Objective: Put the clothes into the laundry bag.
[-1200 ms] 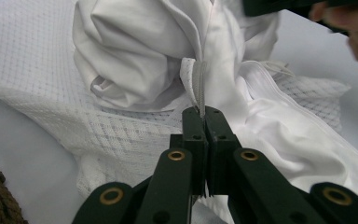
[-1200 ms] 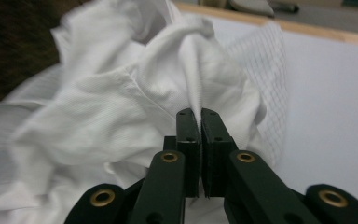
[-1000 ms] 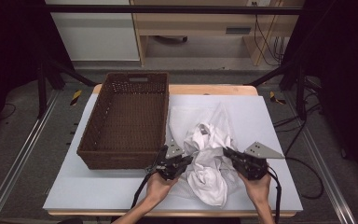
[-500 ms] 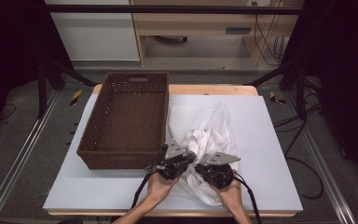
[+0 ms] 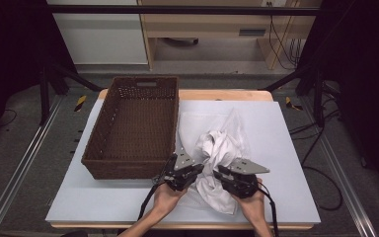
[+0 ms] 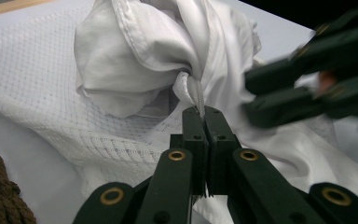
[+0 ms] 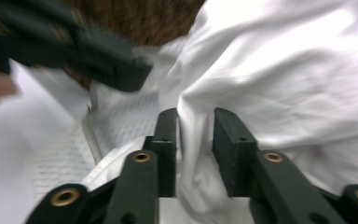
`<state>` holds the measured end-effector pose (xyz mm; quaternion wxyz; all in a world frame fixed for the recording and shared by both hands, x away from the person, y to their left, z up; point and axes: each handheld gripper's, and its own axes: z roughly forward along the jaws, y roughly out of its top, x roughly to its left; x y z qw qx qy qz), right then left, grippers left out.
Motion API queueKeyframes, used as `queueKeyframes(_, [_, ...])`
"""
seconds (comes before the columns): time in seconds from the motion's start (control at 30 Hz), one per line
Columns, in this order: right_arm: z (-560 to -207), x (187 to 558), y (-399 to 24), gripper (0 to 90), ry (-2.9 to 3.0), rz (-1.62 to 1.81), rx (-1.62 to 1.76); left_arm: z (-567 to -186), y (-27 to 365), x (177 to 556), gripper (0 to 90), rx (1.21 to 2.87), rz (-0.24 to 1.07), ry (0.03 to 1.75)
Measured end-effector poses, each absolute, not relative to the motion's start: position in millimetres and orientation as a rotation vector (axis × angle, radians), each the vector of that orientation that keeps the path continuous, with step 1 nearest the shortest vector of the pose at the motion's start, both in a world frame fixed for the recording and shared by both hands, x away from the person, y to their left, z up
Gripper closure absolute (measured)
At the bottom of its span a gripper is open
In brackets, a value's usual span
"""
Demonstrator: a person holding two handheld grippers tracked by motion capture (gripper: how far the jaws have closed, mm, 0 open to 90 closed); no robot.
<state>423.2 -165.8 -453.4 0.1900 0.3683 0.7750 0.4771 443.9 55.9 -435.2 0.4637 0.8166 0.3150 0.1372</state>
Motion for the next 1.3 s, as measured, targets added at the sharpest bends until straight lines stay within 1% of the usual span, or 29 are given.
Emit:
queueKeyframes(0.1, [-434, 419, -188, 57.6, 2.058, 1.384, 1.038, -435, 56, 444, 87.9, 2.008, 0.337, 0.774])
queueKeyframes(0.17, [-426, 426, -201, 47.0, 1.974, 1.371, 1.091, -436, 56, 445, 87.8, 2.011, 0.336, 0.771])
queueKeyframes(0.2, [-424, 432, -206, 43.7, 1.952, 1.367, 1.116, -436, 56, 445, 87.8, 2.012, 0.336, 0.771])
queueKeyframes(0.27, [-426, 447, -211, 40.1, 1.955, 1.345, 1.18, -436, 56, 445, 87.8, 2.013, 0.335, 0.772])
queueKeyframes(0.3, [-429, 455, -210, 40.4, 1.966, 1.328, 1.203, -436, 56, 446, 87.9, 2.011, 0.334, 0.776])
queueKeyframes(0.37, [-438, 468, -208, 52.6, 2.018, 1.31, 1.228, -436, 56, 447, 87.8, 2.011, 0.338, 0.783])
queueKeyframes(0.4, [-441, 471, -206, 64.1, 2.037, 1.319, 1.232, -436, 56, 447, 87.9, 2.011, 0.335, 0.789])
queueKeyframes(0.43, [-442, 471, -205, 73.3, 2.05, 1.32, 1.234, -436, 56, 447, 87.8, 2.01, 0.336, 0.792])
queueKeyframes(0.5, [-440, 467, -206, 85.0, 2.054, 1.32, 1.21, -436, 56, 448, 87.9, 2.008, 0.334, 0.8])
queueKeyframes(0.57, [-435, 459, -208, 86.0, 2.042, 1.345, 1.185, -435, 57, 449, 88.0, 2.004, 0.333, 0.81])
queueKeyframes(0.7, [-424, 426, -208, 86.2, 2.071, 1.467, 1.03, -433, 59, 450, 88.0, 1.987, 0.315, 0.823])
queueKeyframes(0.8, [-428, 410, -197, 86.1, 2.14, 1.491, 0.941, -429, 58, 450, 88.0, 1.974, 0.305, 0.821])
queueKeyframes(0.87, [-437, 405, -185, 86.0, 2.205, 1.483, 0.914, -424, 56, 447, 88.0, 1.969, 0.311, 0.806])
queueKeyframes(1.03, [-454, 414, -162, 86.0, 2.276, 1.423, 0.927, -418, 53, 444, 88.2, 1.966, 0.309, 0.775])
queueKeyframes(1.3, [-474, 445, -142, 85.9, 2.224, 1.288, 1.077, -419, 50, 441, 88.5, 1.987, 0.313, 0.743])
